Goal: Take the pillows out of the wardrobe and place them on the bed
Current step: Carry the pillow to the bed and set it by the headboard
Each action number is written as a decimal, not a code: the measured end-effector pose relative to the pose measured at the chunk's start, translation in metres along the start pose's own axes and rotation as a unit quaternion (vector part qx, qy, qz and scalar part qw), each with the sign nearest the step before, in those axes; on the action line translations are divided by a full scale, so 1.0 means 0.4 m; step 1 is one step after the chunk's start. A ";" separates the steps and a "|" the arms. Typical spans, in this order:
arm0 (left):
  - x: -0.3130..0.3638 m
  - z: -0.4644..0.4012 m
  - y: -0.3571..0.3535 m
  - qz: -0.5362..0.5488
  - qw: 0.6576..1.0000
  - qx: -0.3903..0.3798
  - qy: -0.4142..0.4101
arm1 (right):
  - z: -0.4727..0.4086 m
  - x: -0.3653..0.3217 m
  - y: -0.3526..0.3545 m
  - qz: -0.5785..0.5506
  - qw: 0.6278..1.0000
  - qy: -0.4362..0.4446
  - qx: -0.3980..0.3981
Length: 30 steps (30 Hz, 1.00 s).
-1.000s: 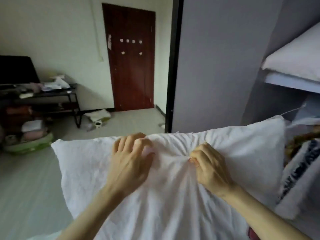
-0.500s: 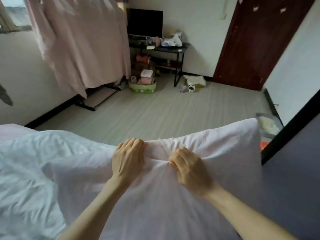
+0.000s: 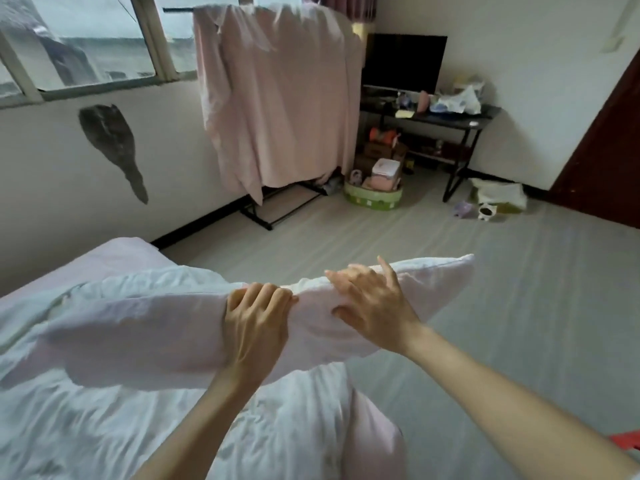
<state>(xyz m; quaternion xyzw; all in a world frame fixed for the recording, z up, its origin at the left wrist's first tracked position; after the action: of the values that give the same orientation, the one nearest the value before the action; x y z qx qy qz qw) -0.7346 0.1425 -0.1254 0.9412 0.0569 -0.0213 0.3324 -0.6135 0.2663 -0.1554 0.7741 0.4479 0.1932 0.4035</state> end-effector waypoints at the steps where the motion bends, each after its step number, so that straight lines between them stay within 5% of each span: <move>1: -0.021 -0.011 -0.014 -0.007 1.000 0.002 0.009 | -0.022 0.002 -0.028 -0.012 1.000 0.014 0.005; 7: -0.145 -0.042 -0.093 -0.052 0.997 -0.022 0.060 | -0.150 -0.016 -0.154 -0.081 0.990 0.078 0.088; 21: -0.235 -0.148 -0.436 -0.213 0.956 -0.072 0.186 | -0.459 0.179 -0.510 -0.269 0.943 0.196 -0.009; 30: -0.307 -0.386 -0.647 -0.308 0.919 -0.037 0.245 | -0.788 0.361 -0.571 -0.301 0.915 0.267 0.032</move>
<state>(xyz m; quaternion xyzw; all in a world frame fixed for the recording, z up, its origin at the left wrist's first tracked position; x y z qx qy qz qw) -0.8875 0.4279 -0.1569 0.8399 0.4243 0.1110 0.3197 -0.8688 0.5937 -0.1574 0.5348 0.7569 0.2471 0.2830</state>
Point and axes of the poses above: each hand's wrist, its own z-axis away from the middle knuckle, its own y-axis out of the back of the hand, x = y × z, the point moved 6 cm from there along -z, towards the middle knuckle, and after that the axes turned 13 degrees about -y, right-handed, at the moved point
